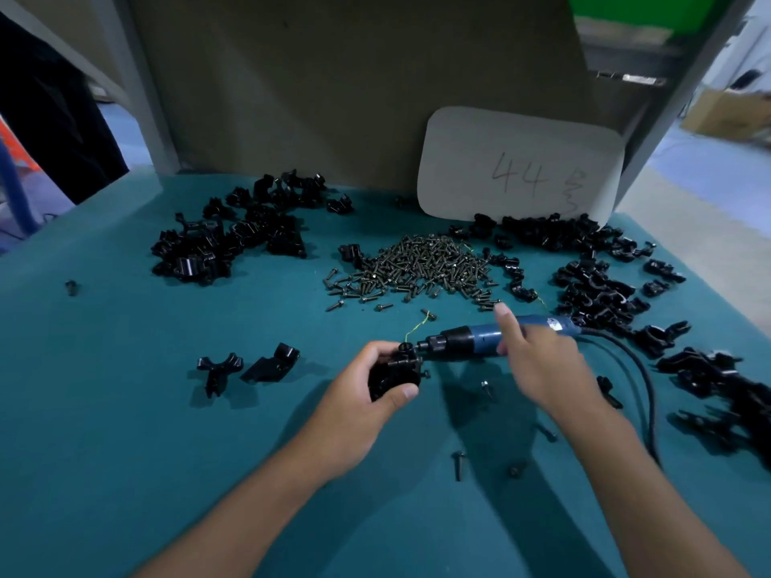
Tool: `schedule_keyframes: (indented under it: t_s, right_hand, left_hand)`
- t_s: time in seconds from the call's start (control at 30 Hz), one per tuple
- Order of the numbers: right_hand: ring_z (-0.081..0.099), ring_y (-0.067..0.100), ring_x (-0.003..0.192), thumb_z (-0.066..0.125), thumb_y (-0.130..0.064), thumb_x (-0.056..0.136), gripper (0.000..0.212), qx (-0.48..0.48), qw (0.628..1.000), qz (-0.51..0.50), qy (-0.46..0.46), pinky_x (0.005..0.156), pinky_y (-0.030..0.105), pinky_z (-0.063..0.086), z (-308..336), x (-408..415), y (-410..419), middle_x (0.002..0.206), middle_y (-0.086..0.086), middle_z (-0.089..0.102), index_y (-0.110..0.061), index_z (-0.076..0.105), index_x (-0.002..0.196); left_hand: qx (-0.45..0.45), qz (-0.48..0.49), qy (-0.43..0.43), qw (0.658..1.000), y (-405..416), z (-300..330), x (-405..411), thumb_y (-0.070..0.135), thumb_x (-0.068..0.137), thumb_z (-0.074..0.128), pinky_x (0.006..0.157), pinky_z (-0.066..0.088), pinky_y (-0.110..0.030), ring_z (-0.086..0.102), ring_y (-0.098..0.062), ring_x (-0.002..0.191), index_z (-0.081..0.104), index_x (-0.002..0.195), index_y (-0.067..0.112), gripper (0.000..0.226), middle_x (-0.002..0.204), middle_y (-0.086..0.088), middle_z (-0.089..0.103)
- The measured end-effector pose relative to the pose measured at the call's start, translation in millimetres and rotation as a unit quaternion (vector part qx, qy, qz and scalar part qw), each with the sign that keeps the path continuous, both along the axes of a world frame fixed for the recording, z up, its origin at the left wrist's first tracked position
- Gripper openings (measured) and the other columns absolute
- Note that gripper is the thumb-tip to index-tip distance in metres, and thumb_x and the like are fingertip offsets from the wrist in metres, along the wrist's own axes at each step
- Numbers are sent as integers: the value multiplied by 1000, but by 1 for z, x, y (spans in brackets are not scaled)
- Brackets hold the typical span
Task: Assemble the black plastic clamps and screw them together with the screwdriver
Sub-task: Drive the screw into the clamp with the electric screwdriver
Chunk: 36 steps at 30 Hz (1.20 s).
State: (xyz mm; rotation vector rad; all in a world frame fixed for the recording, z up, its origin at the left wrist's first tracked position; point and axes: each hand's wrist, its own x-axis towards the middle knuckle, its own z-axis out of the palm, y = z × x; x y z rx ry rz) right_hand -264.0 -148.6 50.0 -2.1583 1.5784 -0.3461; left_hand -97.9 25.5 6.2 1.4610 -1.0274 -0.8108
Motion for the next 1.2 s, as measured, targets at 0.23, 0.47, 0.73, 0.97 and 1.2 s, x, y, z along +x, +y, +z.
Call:
schedule_keyframes:
  t_s: [0.23,0.47,0.73,0.97,1.2]
  right_hand:
    - [72,20,74,45,-77,91,94,187,973,-132,-5,73,35,57,-4,12,-48,81,5,77,-3,39,149]
    - [73,24,89,70,-30,93,43,293,803,-212,-474,68,33,59,-15,6,-36,111,12,70,-9,52,126]
    - [66,14,74,73,-14,85,35,184,657,-185,-708,64,31,55,37,-2,-25,96,-1,68,-22,60,117]
    - [61,10,68,63,-3,93,21,225,536,-47,-812,63,29,54,44,1,-9,97,-4,68,-21,61,103]
    - [56,8,64,60,-6,95,13,220,471,-63,-852,58,25,51,31,11,6,79,-7,64,-20,61,97]
  left_hand:
    - [-33,33,-21,999,3,2,0,22,94,69,81,44,-8,63,0,97,56,115,36,29,102,24,66]
    - [-56,134,-21,989,5,4,1,25,93,69,77,43,-4,61,11,97,54,112,42,30,103,29,66]
    - [5,89,-13,996,-3,-7,6,24,91,71,82,47,-24,67,1,88,58,107,42,27,99,20,72]
    - [19,60,54,997,-8,-7,0,36,92,62,83,50,-24,71,-11,86,64,111,32,20,100,8,75]
    - [10,20,19,1000,-3,-5,-1,55,89,54,91,50,-33,65,-16,91,61,116,33,36,97,3,69]
